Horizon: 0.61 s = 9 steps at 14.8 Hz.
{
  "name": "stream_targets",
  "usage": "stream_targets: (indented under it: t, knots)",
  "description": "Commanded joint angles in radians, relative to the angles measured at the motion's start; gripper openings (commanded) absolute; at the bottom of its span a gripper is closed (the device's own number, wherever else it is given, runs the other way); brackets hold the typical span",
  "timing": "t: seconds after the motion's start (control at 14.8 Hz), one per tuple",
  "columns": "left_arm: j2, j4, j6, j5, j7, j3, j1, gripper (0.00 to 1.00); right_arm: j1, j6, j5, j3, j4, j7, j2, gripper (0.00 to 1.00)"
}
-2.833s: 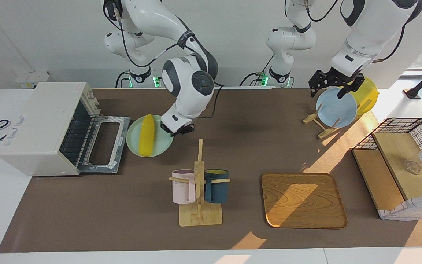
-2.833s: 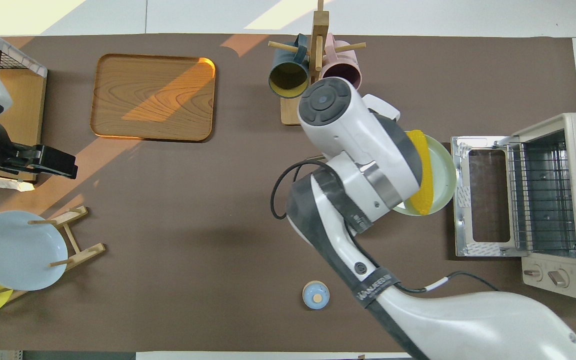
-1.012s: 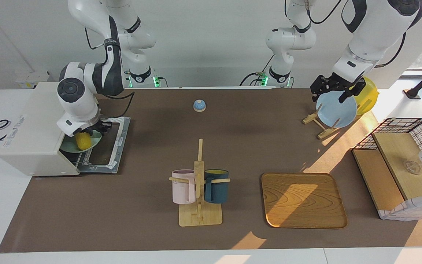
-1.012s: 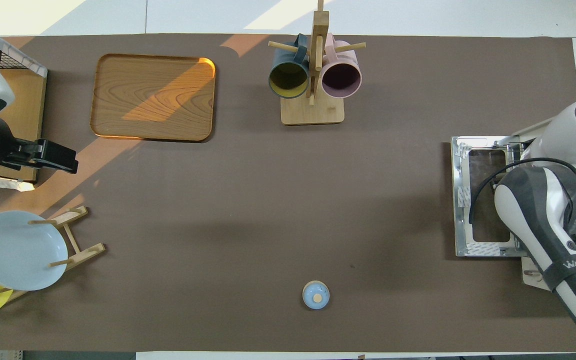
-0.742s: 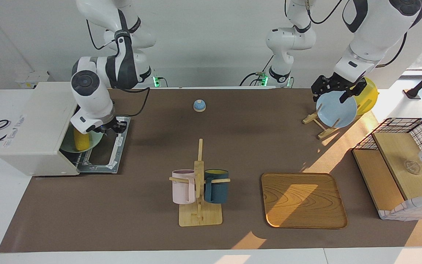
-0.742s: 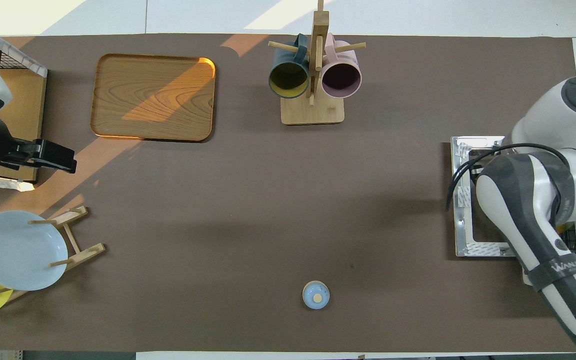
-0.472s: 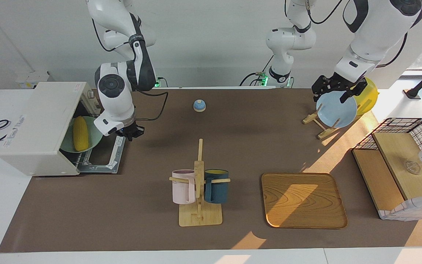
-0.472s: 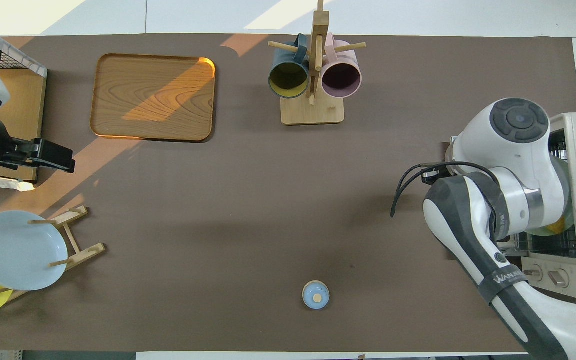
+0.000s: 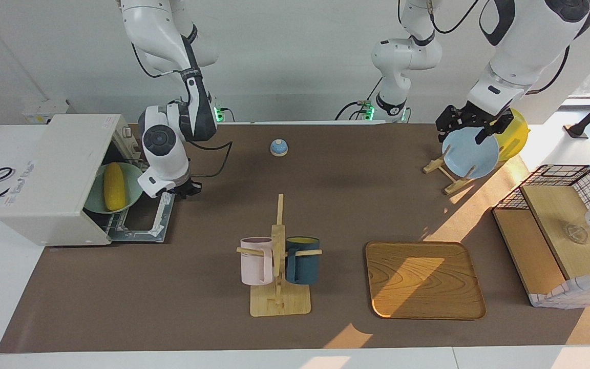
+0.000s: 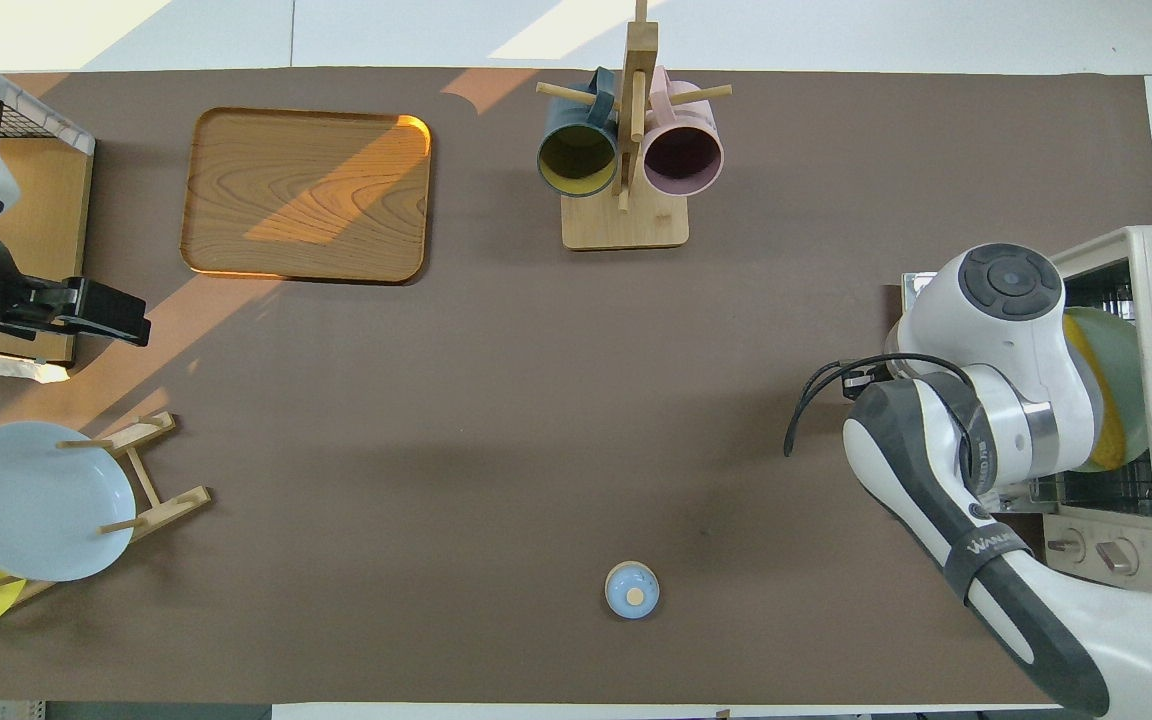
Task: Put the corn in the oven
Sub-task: 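Release the plate and draw the right gripper back from the oven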
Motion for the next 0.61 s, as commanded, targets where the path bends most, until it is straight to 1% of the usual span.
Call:
stream_targets:
  t: [0.0, 0.27, 0.54]
  knots:
    - [-0.013, -0.006, -0.001, 0.019, 0.002, -0.005, 0.009, 1.0, -0.013, 0.033, -0.046, 0.004, -0.035, 0.01, -0.015, 0.0]
    - [-0.013, -0.006, -0.001, 0.019, 0.002, -0.005, 0.008, 1.0, -0.036, 0.056, -0.065, 0.004, -0.058, 0.009, -0.02, 0.0]
    - [-0.013, -0.006, -0.001, 0.019, 0.002, -0.005, 0.008, 1.0, -0.036, 0.048, -0.144, 0.004, -0.046, -0.001, -0.017, 0.0]
